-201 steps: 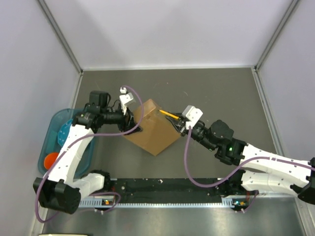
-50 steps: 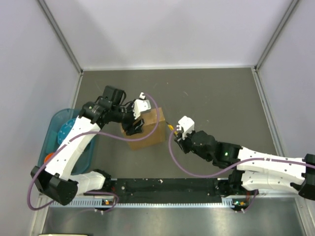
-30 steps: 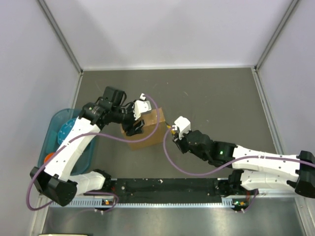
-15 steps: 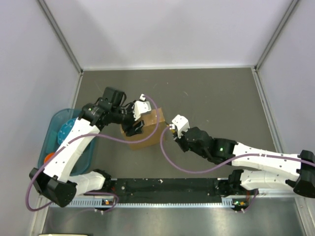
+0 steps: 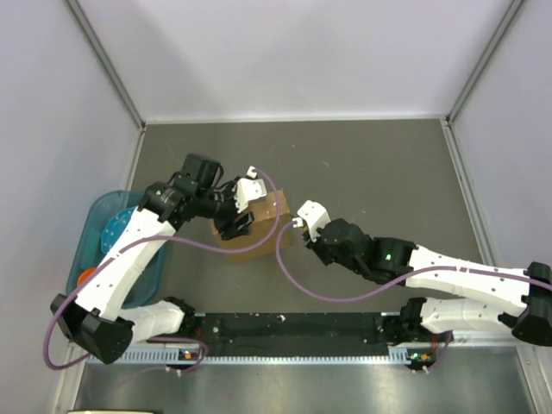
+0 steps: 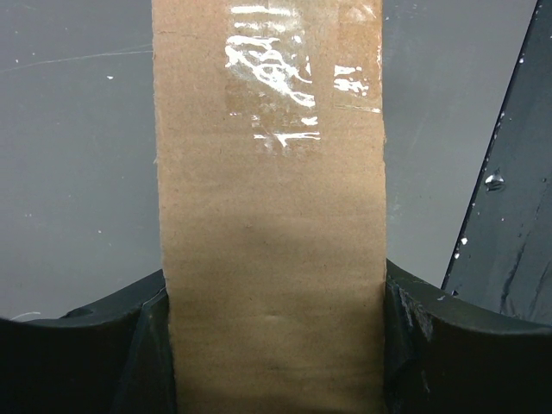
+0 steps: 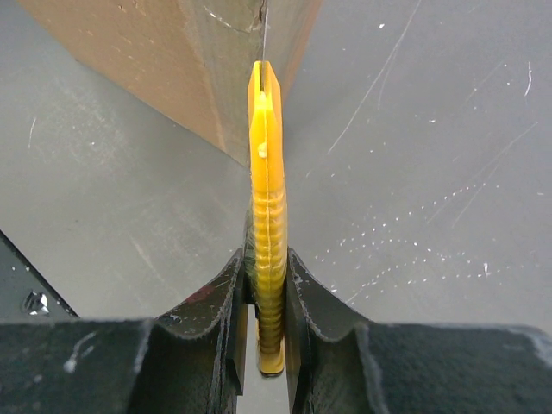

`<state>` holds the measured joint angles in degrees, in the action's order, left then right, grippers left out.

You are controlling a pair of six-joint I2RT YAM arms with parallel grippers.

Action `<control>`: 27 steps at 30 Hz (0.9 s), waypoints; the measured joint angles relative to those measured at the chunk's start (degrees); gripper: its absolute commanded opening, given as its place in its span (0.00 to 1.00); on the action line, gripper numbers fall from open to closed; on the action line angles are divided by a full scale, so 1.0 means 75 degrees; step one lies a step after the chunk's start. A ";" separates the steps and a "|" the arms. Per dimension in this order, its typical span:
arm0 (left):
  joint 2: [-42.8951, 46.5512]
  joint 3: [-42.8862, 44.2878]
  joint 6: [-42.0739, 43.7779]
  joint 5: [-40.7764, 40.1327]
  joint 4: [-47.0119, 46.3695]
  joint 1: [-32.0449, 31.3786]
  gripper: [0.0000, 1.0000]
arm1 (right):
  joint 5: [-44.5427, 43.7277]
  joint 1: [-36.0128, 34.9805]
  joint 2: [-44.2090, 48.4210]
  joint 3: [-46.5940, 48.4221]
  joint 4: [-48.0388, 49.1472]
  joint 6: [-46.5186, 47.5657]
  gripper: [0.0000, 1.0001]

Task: Unpack the express box
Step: Cut the express box at the center of the board.

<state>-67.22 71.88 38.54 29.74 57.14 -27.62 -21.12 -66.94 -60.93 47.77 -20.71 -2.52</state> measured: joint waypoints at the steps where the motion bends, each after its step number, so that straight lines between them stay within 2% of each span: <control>1: 0.0000 0.0000 -0.0017 -0.0041 -0.0003 -0.0029 0.05 | -0.0003 0.0000 -0.0003 0.0052 -0.0087 0.0023 0.00; 27: -0.0003 0.0047 -0.0542 -0.0819 -0.0105 -0.0184 0.04 | -0.0239 0.0020 -0.0047 0.0880 -0.0562 0.0656 0.00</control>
<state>-67.24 72.23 34.48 23.59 56.36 -28.99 -22.92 -66.78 -61.28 54.37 -24.93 2.39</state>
